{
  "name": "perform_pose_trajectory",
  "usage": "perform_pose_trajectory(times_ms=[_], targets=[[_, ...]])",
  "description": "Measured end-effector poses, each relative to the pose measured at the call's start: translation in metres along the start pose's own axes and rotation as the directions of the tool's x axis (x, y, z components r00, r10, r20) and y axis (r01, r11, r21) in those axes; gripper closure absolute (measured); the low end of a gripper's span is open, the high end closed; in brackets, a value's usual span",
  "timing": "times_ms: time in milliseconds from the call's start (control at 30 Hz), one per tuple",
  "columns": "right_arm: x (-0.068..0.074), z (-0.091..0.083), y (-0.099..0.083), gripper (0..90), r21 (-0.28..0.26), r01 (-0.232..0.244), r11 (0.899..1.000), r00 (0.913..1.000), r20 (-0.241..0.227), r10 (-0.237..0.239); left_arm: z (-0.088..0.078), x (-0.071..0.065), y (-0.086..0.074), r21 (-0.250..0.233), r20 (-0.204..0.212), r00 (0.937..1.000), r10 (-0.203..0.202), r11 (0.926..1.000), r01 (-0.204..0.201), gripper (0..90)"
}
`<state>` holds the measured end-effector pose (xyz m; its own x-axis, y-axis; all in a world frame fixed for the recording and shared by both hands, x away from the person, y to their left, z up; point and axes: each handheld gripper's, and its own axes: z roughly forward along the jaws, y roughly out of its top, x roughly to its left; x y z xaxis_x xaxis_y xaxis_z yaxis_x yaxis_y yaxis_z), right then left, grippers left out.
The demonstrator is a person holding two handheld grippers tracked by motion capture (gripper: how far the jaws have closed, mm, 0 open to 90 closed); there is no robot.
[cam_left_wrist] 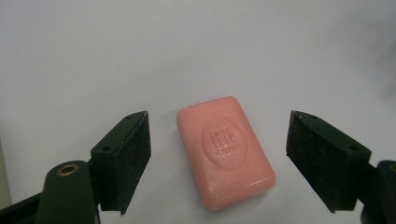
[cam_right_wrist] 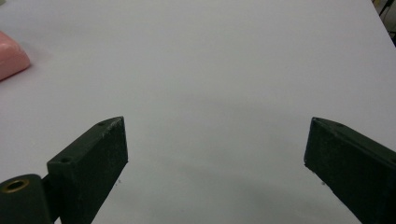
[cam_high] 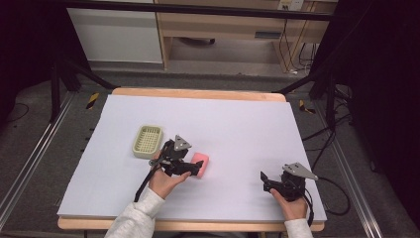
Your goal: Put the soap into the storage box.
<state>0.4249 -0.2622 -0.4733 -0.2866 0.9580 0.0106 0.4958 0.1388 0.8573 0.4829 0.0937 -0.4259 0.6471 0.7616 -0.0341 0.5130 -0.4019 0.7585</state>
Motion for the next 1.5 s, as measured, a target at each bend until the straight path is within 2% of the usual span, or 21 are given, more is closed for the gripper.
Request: perform_pose_trajectory(times_ms=[367, 600, 1033, 1367, 1500], targets=[[0.001, 0.0, 0.0, 6.4, 0.004, -0.008, 1.0, 0.9999, -0.007, 0.008, 0.015, -0.005, 0.0, 0.038, 0.003, 1.0, 0.003, 0.9993, -0.004, 21.5], [0.0, 0.0, 0.0, 6.3, 0.004, -0.009, 1.0, 0.9999, -0.007, 0.009, 0.027, -0.007, -0.002, 0.07, -0.012, 0.9999, 0.002, 0.9975, -0.001, 20.2], [0.0, 0.001, 0.0, 6.4, 0.008, -0.005, 1.0, 1.0, -0.006, 0.005, 0.04, -0.009, -0.005, 0.109, -0.018, 0.9998, 0.002, 0.994, 0.0, 19.2], [0.0, 0.001, 0.0, 6.4, 0.014, -0.004, 1.0, 1.0, -0.008, 0.004, 0.047, -0.008, -0.008, 0.143, -0.032, 0.9994, -0.014, 0.9896, 0.019, 19.9], [0.0, 0.001, 0.0, 6.5, 0.016, -0.003, 1.0, 1.0, -0.009, 0.003, 0.05, -0.008, -0.008, 0.142, -0.03, 0.9993, -0.022, 0.9895, 0.026, 22.1]])
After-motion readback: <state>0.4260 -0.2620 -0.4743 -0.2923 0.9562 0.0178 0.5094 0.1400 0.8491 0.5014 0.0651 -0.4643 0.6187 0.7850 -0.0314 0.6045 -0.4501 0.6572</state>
